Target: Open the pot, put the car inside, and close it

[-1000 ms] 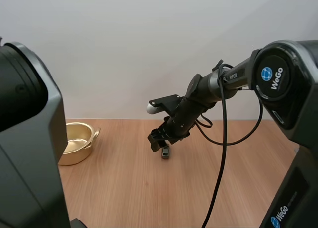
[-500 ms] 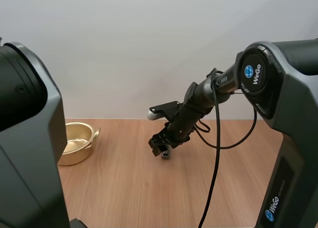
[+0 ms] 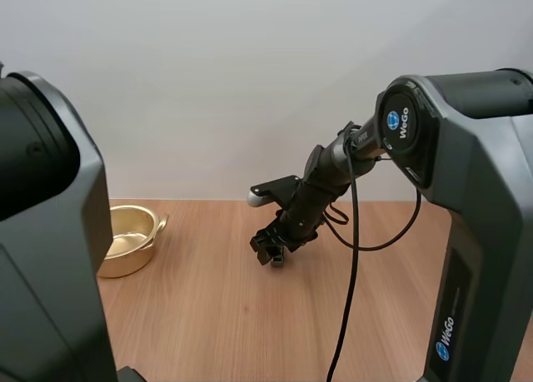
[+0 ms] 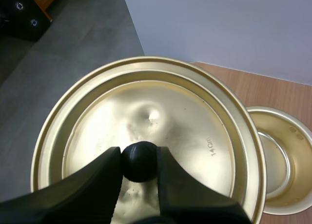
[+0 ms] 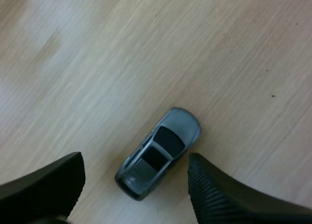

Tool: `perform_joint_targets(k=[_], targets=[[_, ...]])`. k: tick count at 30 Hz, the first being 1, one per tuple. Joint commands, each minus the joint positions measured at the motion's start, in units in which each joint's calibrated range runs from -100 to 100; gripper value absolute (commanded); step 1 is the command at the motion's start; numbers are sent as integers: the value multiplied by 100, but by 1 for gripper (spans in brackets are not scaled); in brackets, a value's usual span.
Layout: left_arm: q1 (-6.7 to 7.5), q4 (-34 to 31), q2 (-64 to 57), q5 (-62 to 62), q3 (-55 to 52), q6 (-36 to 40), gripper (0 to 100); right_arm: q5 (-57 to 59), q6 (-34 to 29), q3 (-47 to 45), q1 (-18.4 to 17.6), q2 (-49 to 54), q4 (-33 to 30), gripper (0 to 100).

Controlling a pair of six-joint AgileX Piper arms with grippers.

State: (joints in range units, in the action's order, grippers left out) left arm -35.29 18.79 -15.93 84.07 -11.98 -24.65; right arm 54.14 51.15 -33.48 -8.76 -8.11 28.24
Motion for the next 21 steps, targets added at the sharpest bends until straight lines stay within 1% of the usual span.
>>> perform_joint_targets(k=[1, 12, 16, 21], targets=[[1, 28, -3, 3, 2, -8, 0, 114, -13, 65, -4, -22, 43, 100], [1, 59, -3, 3, 2, -77, 0, 203, -13, 108, -4, -88, 57, 100], [1, 59, -3, 71, 2, -75, 0, 204, -70, 108, -4, -194, -83, 100], [1, 59, -3, 352, 2, -82, 0, 294, -184, 108, -4, -584, -325, 100]])
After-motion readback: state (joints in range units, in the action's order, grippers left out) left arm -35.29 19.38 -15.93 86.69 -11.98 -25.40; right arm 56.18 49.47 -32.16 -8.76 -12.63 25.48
